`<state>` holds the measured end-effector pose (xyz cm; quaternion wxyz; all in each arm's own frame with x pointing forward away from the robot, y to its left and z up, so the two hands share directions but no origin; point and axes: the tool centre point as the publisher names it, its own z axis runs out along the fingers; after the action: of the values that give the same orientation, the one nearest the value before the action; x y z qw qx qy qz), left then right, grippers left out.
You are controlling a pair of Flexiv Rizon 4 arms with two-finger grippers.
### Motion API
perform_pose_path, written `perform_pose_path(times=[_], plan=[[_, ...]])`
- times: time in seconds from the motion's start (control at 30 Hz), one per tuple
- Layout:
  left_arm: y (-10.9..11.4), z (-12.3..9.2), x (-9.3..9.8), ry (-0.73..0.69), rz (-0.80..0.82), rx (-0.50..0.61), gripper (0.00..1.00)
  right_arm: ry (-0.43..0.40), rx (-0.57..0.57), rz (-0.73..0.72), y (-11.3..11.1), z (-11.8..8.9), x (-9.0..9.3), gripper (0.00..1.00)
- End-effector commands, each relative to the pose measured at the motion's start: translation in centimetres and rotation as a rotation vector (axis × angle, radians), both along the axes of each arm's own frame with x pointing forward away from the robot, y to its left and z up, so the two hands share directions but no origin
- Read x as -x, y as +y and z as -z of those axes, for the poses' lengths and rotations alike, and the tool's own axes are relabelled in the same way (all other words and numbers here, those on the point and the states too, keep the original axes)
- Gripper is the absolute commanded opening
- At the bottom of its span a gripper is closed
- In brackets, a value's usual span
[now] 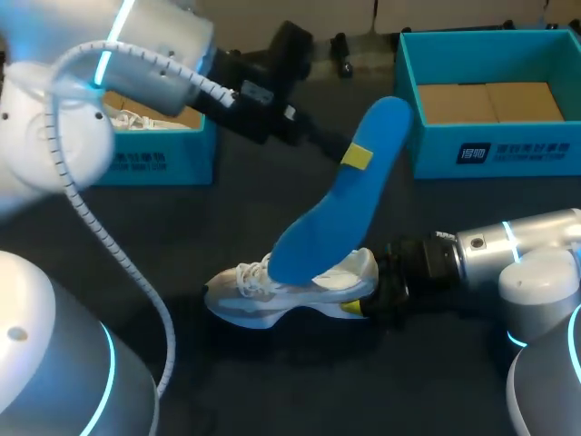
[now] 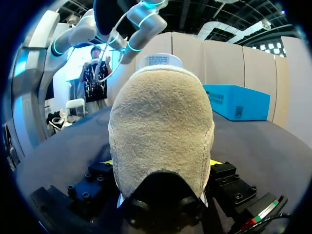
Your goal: Take the shoe out of the shoebox, open the shoe tongue, remove and reinsert the insole, then place the shoe into the shoebox
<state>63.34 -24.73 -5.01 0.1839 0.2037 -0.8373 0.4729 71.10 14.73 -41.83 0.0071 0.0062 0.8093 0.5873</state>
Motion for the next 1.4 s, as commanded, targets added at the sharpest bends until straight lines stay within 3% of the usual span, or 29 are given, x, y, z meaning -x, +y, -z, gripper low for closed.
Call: perform_pose_path(times=[0.03, 0.3, 0.7, 0.97, 1.2, 1.4], plan=[[0.6, 0.2, 0.3, -0.003, -0.008, 0.012, 0.0, 0.0, 0.004, 0.001, 0.2, 0.1, 0.1, 0.0], [0.6, 0.2, 0.3, -0.009, -0.022, 0.026, 0.0, 0.0, 0.004, 0.001, 0.2, 0.1, 0.1, 0.0], [0.5, -1.9, -0.3, -0.039, -0.06, 0.132, 0.0, 0.0, 0.004, 0.001, 0.2, 0.1, 0.1, 0.0], [1.6, -5.2, -0.4, -0.115, -0.037, 0.352, 0.0, 0.0, 0.004, 0.001, 0.2, 0.1, 0.1, 0.0], [2.7, -7.6, -0.7, -0.123, -0.059, 0.425, 0.0, 0.0, 0.004, 0.001, 0.2, 0.1, 0.1, 0.0], [4.6, -9.4, 0.3, -0.147, -0.009, 0.498, 0.0, 0.0, 0.004, 0.001, 0.2, 0.1, 0.1, 0.0]])
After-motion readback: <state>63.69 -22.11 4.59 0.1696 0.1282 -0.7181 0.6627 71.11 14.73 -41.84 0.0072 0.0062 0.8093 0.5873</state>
